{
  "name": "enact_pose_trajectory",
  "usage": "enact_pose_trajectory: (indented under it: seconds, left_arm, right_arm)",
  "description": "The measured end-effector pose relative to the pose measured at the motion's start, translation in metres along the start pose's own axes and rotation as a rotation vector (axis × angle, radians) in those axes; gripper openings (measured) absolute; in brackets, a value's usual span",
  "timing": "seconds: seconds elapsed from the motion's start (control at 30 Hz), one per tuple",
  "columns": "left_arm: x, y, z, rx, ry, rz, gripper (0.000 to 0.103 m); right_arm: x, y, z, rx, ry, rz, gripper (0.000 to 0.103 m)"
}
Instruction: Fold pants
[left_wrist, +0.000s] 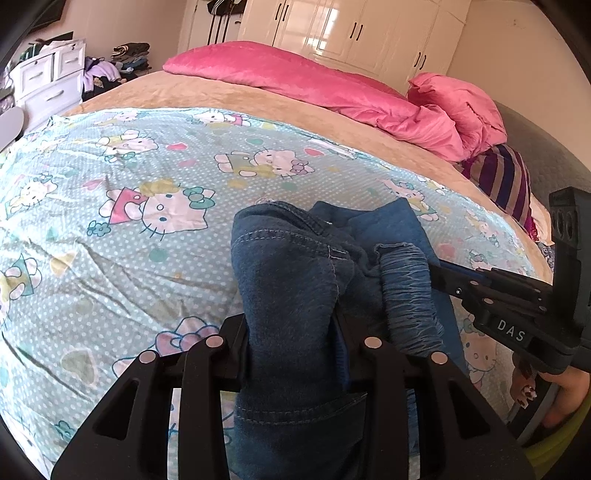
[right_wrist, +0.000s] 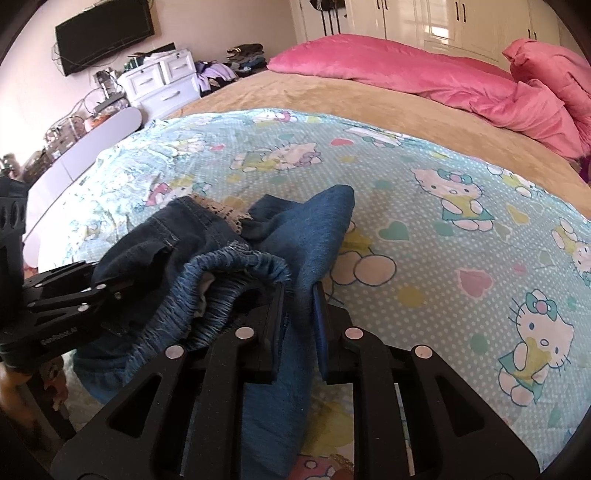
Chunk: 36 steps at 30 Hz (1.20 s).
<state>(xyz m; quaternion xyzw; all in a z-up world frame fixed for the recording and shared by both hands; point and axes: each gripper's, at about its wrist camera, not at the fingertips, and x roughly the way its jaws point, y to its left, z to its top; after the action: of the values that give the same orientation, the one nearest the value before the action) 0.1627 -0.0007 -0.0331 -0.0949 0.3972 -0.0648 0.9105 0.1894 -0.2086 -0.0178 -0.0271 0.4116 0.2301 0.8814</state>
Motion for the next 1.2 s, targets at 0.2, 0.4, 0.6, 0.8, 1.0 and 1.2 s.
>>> enact_pose_trajectory:
  seconds: [0.2, 0.4, 0.6, 0.8, 1.0, 1.2]
  left_arm:
    - [0.002, 0.005, -0.003, -0.014, 0.016, 0.015, 0.042]
    - [0.007, 0.006, -0.005, -0.016, 0.04, 0.02, 0.046]
    - [0.011, 0.007, -0.007, -0.02, 0.058, 0.019, 0.053]
    - [0.01, 0.007, -0.009, -0.029, 0.063, 0.01, 0.059]
    - [0.007, 0.008, -0.012, -0.037, 0.063, 0.006, 0.063]
    - [0.001, 0.008, -0.012, -0.04, 0.061, -0.004, 0.071]
  right_arm:
    - [0.01, -0.009, -0.005, 0.023, 0.048, -0.038, 0.019]
    - [0.016, -0.011, -0.009, 0.029, 0.068, -0.057, 0.026]
    - [0.018, -0.012, -0.011, 0.037, 0.075, -0.07, 0.036]
    - [0.018, -0.012, -0.011, 0.041, 0.076, -0.069, 0.042]
    - [0.012, -0.012, -0.011, 0.061, 0.07, -0.061, 0.057]
    - [0.001, -0.013, -0.009, 0.084, 0.047, -0.059, 0.07]
